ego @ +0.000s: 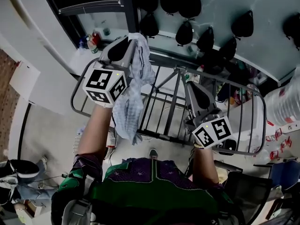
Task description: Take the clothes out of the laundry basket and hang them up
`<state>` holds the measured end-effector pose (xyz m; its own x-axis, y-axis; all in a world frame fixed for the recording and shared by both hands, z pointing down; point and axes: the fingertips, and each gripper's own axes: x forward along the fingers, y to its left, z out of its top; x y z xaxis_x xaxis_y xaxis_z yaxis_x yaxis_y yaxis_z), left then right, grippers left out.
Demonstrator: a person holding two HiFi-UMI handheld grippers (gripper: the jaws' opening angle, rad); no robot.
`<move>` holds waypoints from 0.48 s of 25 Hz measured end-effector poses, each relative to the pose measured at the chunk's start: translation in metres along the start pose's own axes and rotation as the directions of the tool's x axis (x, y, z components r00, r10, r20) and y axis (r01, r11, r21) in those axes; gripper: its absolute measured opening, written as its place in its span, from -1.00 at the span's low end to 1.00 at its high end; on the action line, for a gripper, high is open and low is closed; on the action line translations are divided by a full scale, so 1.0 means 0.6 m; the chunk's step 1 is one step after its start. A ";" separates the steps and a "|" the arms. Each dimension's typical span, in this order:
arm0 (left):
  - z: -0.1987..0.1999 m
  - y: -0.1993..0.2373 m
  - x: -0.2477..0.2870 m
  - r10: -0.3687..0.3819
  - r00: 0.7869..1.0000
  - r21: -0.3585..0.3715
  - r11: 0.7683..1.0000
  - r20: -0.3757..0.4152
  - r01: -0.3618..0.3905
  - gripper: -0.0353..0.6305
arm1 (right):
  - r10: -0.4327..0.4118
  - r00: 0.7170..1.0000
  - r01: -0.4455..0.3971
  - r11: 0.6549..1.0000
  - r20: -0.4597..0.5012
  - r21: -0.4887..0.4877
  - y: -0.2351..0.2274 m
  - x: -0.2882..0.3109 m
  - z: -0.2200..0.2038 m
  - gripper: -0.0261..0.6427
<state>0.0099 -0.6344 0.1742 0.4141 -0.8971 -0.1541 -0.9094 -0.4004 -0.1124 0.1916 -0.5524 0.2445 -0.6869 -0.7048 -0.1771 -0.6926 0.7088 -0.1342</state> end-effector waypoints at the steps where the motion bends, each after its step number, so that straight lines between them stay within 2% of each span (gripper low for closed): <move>1: -0.014 0.002 0.004 0.003 1.000 -0.002 1.000 -0.016 -0.003 -0.77 | 0.000 1.000 0.000 1.000 -0.003 0.006 -0.007 0.002 -0.004 -0.92; 5: -0.087 0.008 -0.003 0.022 0.995 -0.029 0.999 -0.093 -0.024 -0.77 | 0.017 0.999 -0.016 1.000 -0.030 0.021 -0.013 0.011 -0.029 -0.92; 12: -0.204 0.004 -0.071 0.053 0.977 -0.094 0.993 -0.206 -0.073 -0.77 | 0.069 0.995 -0.066 0.997 -0.072 0.042 0.003 0.021 -0.071 -0.92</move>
<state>-0.0145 -0.6201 0.3008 0.3485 -0.9362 0.0457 -0.9370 -0.3492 -0.0082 0.1725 -0.5612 0.2838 -0.7472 -0.6546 -0.1151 -0.6358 0.7544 -0.1632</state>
